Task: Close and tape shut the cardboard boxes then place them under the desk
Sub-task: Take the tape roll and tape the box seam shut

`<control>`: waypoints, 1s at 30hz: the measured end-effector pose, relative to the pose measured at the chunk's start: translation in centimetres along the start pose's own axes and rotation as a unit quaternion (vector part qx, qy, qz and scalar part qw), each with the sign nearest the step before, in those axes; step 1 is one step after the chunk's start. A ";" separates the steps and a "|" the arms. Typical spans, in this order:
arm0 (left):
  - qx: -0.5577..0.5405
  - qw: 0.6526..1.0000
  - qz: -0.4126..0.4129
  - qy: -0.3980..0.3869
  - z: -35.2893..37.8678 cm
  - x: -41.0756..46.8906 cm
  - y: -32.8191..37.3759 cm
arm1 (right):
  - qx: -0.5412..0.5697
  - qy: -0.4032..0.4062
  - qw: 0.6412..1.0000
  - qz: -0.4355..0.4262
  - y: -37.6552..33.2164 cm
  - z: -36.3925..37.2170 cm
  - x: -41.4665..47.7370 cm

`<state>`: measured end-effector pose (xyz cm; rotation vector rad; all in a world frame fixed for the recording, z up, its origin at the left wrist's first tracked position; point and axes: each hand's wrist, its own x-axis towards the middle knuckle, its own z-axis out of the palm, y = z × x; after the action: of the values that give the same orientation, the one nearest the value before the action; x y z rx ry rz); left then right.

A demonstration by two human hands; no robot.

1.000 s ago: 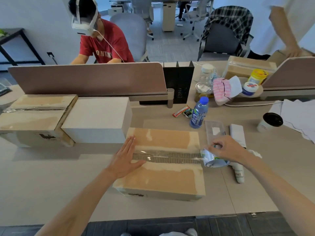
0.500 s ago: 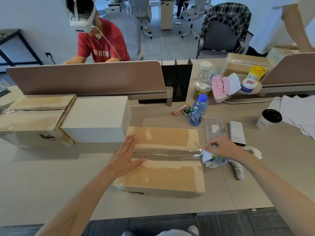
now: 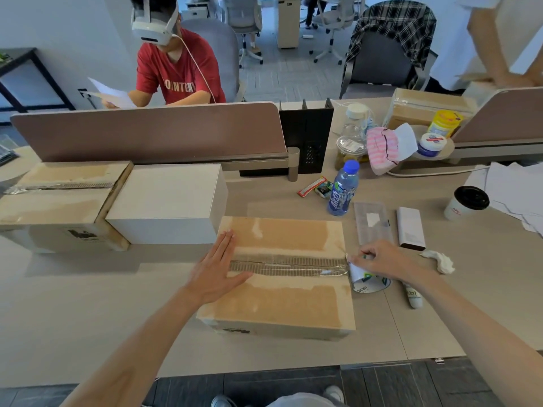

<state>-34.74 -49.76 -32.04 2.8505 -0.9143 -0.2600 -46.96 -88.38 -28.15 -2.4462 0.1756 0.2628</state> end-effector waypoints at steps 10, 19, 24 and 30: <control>-0.026 1.000 -0.004 -0.001 0.6 0.3 0.2 | 0.039 0.065 0.997 -0.002 2.1 2.9 -0.5; 0.032 0.993 0.110 0.000 0.4 0.7 6.2 | 0.128 0.076 0.988 0.035 2.6 3.9 -0.7; 0.039 0.978 0.202 -0.022 2.9 2.9 17.0 | 0.179 0.105 0.977 0.054 2.7 4.2 -0.6; 0.089 0.971 0.221 -0.013 3.6 4.7 22.0 | 0.359 0.136 0.915 0.124 2.1 4.2 -2.5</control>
<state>-44.10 -70.56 -32.09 2.6969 -1.6120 -0.1699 -50.42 -87.20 -32.05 -1.7090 0.5949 -0.0422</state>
